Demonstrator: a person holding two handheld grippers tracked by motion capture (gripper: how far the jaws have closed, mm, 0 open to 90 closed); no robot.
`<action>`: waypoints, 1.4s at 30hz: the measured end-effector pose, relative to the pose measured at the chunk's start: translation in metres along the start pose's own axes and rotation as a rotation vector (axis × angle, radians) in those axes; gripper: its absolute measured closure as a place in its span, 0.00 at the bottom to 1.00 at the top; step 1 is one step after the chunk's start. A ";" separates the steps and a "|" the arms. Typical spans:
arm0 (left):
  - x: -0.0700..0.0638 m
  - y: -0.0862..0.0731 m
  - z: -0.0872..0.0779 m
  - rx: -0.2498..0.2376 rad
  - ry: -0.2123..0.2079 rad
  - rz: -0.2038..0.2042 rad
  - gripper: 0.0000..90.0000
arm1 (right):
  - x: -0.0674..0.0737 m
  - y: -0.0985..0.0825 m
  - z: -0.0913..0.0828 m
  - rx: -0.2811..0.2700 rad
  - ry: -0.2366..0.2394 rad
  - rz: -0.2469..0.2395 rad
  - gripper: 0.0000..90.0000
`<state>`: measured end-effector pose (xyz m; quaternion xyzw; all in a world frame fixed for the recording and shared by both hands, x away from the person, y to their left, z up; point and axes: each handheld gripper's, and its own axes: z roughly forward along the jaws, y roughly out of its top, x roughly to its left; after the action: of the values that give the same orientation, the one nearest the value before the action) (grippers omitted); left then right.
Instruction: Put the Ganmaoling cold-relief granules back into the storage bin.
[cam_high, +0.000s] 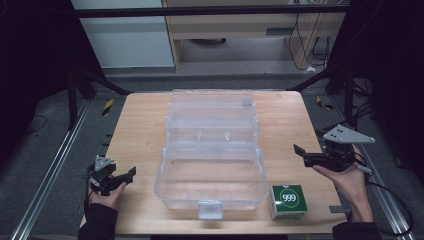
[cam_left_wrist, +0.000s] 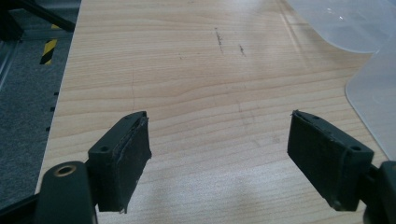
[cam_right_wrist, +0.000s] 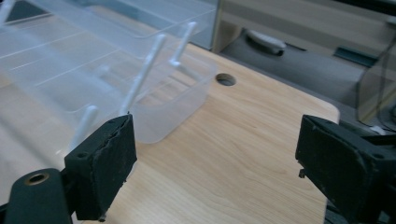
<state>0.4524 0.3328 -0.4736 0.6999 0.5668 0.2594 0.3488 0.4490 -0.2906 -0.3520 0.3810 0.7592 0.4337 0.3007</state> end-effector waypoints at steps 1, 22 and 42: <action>0.000 0.000 0.000 0.000 0.000 0.000 0.23 | 0.000 0.000 0.000 0.000 0.000 0.000 0.14; -0.004 -0.001 0.004 0.019 -0.024 0.034 0.22 | 0.033 0.019 0.001 0.234 0.215 -0.322 0.13; -0.005 -0.001 0.005 0.027 -0.025 0.046 0.23 | 0.058 0.010 0.002 0.437 0.364 -0.529 0.12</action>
<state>0.4541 0.3268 -0.4775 0.7206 0.5495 0.2510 0.3402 0.4227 -0.2377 -0.3512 0.1439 0.9467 0.2297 0.1743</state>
